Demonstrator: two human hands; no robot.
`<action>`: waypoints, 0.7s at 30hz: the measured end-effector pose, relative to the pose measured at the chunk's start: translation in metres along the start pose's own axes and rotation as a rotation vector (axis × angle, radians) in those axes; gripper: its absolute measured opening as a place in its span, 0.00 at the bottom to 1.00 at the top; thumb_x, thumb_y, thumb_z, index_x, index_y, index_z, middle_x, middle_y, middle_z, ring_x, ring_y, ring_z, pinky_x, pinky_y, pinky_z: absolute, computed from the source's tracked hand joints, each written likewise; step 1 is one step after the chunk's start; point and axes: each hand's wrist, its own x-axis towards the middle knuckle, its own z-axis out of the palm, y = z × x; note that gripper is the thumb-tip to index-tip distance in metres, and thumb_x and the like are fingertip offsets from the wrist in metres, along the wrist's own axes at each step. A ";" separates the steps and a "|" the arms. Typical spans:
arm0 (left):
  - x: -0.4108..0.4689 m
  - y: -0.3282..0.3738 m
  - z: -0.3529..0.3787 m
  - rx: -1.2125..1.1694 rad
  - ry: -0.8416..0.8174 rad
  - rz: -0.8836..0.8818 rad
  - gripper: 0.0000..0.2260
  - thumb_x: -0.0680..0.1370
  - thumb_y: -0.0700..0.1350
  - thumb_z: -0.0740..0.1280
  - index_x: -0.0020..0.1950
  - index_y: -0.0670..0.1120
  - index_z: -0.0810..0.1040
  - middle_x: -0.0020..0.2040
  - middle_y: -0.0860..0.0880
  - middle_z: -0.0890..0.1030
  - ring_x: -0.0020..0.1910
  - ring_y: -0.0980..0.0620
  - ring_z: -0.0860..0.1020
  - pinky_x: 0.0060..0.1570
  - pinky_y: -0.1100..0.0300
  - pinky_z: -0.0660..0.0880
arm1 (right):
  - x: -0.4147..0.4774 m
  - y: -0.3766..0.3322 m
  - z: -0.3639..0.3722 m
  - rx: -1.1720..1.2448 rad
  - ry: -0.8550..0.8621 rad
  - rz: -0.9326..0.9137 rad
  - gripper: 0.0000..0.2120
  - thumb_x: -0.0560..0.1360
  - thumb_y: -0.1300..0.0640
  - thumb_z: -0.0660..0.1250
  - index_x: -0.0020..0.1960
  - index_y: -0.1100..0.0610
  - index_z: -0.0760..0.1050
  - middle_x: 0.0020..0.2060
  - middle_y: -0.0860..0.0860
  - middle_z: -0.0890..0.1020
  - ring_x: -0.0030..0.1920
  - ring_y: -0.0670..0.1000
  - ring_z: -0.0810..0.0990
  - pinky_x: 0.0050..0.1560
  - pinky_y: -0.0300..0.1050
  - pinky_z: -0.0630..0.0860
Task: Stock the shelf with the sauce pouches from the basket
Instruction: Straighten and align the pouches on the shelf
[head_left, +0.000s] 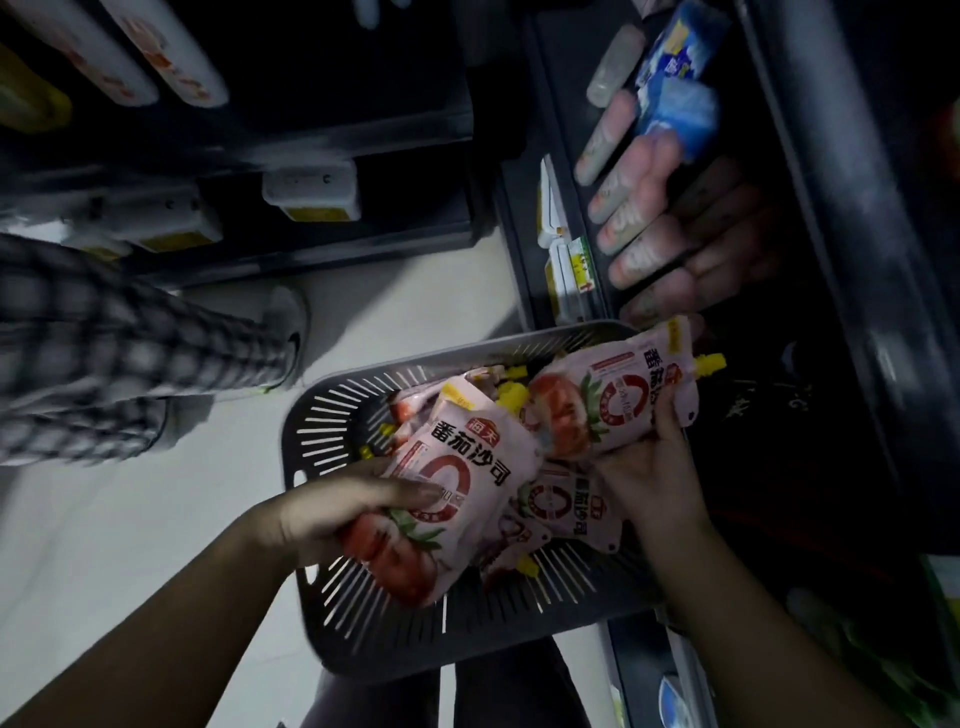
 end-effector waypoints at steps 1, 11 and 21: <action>-0.004 -0.001 0.002 -0.059 0.012 0.030 0.28 0.46 0.46 0.84 0.43 0.41 0.85 0.44 0.39 0.85 0.41 0.44 0.85 0.38 0.56 0.81 | -0.002 -0.002 0.007 -0.029 0.017 0.027 0.39 0.47 0.44 0.82 0.56 0.55 0.81 0.58 0.59 0.81 0.59 0.61 0.79 0.61 0.63 0.72; -0.054 0.027 0.042 -0.202 0.141 0.368 0.33 0.38 0.49 0.84 0.42 0.43 0.85 0.40 0.42 0.85 0.35 0.47 0.84 0.31 0.58 0.80 | -0.064 -0.006 0.091 -0.192 -0.263 0.252 0.28 0.66 0.38 0.58 0.44 0.59 0.84 0.38 0.57 0.86 0.35 0.55 0.85 0.30 0.47 0.81; -0.112 0.072 0.092 -0.130 0.172 0.582 0.41 0.41 0.43 0.84 0.53 0.38 0.79 0.43 0.42 0.85 0.39 0.47 0.84 0.35 0.56 0.81 | -0.122 -0.027 0.150 -0.193 -0.356 0.198 0.38 0.41 0.57 0.86 0.51 0.60 0.83 0.52 0.60 0.84 0.47 0.58 0.85 0.47 0.58 0.81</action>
